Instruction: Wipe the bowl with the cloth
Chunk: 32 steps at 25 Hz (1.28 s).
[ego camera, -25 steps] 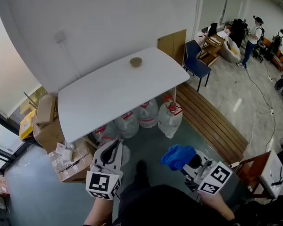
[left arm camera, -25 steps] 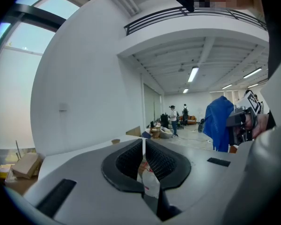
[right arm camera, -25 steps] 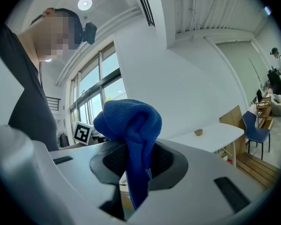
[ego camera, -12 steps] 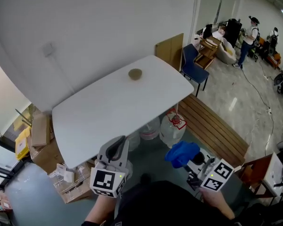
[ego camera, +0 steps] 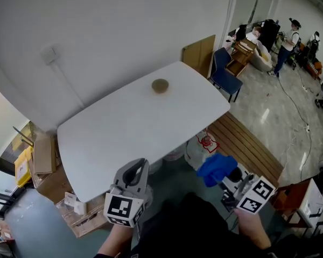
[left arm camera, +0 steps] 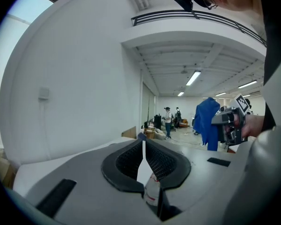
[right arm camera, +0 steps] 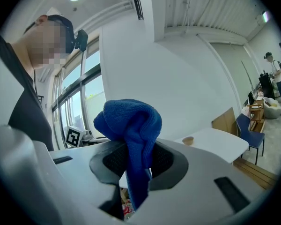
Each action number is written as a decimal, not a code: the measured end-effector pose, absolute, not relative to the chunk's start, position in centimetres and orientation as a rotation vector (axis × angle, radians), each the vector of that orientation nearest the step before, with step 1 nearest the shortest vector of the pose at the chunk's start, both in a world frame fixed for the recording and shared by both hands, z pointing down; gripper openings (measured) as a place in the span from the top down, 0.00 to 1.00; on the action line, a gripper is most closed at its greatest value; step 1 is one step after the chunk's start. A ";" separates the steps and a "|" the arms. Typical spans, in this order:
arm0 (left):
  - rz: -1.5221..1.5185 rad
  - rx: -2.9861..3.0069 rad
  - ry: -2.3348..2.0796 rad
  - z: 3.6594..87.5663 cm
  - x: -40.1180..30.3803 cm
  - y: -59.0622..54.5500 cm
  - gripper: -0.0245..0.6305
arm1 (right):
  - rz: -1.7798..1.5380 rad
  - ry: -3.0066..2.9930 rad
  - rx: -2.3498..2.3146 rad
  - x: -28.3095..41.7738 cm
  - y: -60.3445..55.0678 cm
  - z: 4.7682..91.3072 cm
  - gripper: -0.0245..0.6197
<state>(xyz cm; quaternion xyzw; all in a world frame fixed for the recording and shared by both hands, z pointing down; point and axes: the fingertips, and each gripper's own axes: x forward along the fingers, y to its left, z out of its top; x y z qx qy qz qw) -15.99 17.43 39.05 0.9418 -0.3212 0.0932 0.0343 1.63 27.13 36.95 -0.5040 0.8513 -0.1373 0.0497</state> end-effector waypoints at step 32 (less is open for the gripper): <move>0.364 2.751 -1.058 40.3 5.0 3.3 0.92 | -0.684 2.663 -1.157 18.9 10.0 41.1 0.84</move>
